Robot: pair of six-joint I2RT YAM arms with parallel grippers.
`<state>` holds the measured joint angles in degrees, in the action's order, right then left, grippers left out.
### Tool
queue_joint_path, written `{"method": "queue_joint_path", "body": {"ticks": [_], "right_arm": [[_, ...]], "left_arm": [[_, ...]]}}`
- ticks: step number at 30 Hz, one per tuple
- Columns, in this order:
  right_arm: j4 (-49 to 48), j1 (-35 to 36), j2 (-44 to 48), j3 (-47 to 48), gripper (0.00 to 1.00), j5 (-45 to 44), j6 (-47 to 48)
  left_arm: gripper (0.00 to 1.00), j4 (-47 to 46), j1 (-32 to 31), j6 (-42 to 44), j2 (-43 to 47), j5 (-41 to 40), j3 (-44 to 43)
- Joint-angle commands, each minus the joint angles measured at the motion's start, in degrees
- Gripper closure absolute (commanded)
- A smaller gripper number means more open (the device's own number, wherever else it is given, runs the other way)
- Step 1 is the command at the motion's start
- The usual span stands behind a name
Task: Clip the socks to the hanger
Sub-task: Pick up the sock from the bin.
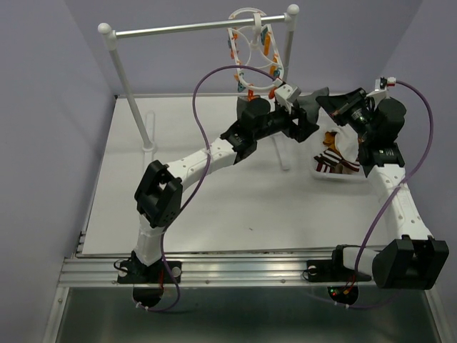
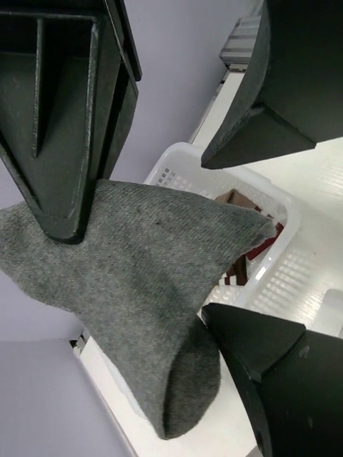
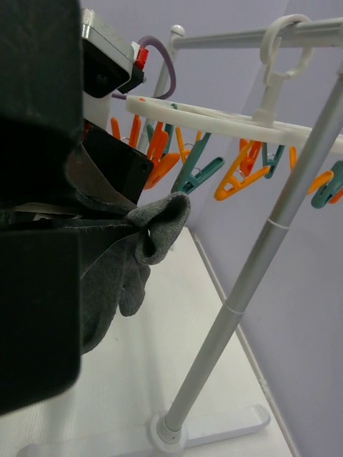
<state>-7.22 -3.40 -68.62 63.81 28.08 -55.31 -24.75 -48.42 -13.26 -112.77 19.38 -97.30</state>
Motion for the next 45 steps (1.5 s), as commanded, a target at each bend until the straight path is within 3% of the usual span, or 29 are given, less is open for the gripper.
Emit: {"method": "queue_joint_path", "body": {"ticks": [1, 2, 3, 5, 6, 9, 10, 12, 13, 16, 21, 25, 29, 31, 36, 45], "right_arm": [[-4.4, 0.5, 0.2, 0.4, 0.96, 0.8, -0.8], [-4.4, 0.5, -0.3, 0.2, 0.96, 1.0, -0.7], [-4.4, 0.5, -0.5, 0.1, 0.95, 1.5, -0.7], [-3.4, 0.5, -1.8, -0.1, 0.92, 1.6, 0.5], [-2.5, 0.5, -2.3, 0.3, 0.9, 1.6, 1.2], [3.9, 0.5, -5.3, 3.5, 0.72, 2.7, 7.0], [5.6, 0.5, -5.9, 4.3, 0.52, 2.9, 10.5], [9.6, 0.5, -6.3, 4.8, 0.34, 1.8, 12.7], [9.5, 0.5, -5.5, 3.7, 0.17, 0.1, 13.3], [9.2, 0.5, -2.1, 0.4, 0.03, -4.1, 15.0], [8.1, 0.5, 3.1, -4.7, 0.0, -8.6, 17.7], [5.8, 0.5, 6.4, -7.1, 0.0, -0.3, 29.3], [4.8, 1.3, 10.8, -9.2, 0.0, 11.9, 51.0], [5.0, 3.0, 13.1, -11.0, 0.0, 13.0, 60.4], [8.8, 7.5, 11.2, -8.4, 0.0, 7.8, 73.0], [2.7, 11.0, 9.4, -5.6, 0.0, 7.7, 82.0]], "left_arm": [[0.31, -4.4, -0.3, 1.2, 1.0, 0.3, -3.1], [0.45, -4.9, -0.3, 1.0, 1.1, 0.5, -3.0], [0.76, -5.0, -0.3, 0.8, 1.5, 1.1, -2.7], [0.97, -5.2, -0.3, -0.4, 2.5, 2.5, -2.1], [1.0, -5.4, -0.3, -1.2, 2.8, 3.1, -1.8], [1.0, -5.8, -0.1, -4.1, 4.0, 5.6, -0.6], [1.0, -6.0, 0.2, -5.4, 4.7, 5.9, 0.1], [1.0, -7.8, 0.9, -10.5, 5.1, 8.1, 1.1], [1.0, -8.7, 1.2, -12.4, 5.5, 8.9, 2.3], [1.0, -10.4, 2.8, -17.1, 5.9, 7.1, 3.8], [1.0, -10.8, 5.5, -24.0, 5.8, 5.5, 5.2], [1.0, -10.8, 6.9, -27.6, 6.9, 4.9, 6.8], [1.0, -10.1, 7.3, -29.1, 8.1, 3.7, 7.6], [1.0, -8.5, 7.3, -29.6, 8.6, 3.3, 7.3], [1.0, -3.6, 7.3, -30.9, 10.0, 0.6, 6.8], [1.0, -1.9, 6.5, -33.3, 12.7, -2.4, 8.6]]}}
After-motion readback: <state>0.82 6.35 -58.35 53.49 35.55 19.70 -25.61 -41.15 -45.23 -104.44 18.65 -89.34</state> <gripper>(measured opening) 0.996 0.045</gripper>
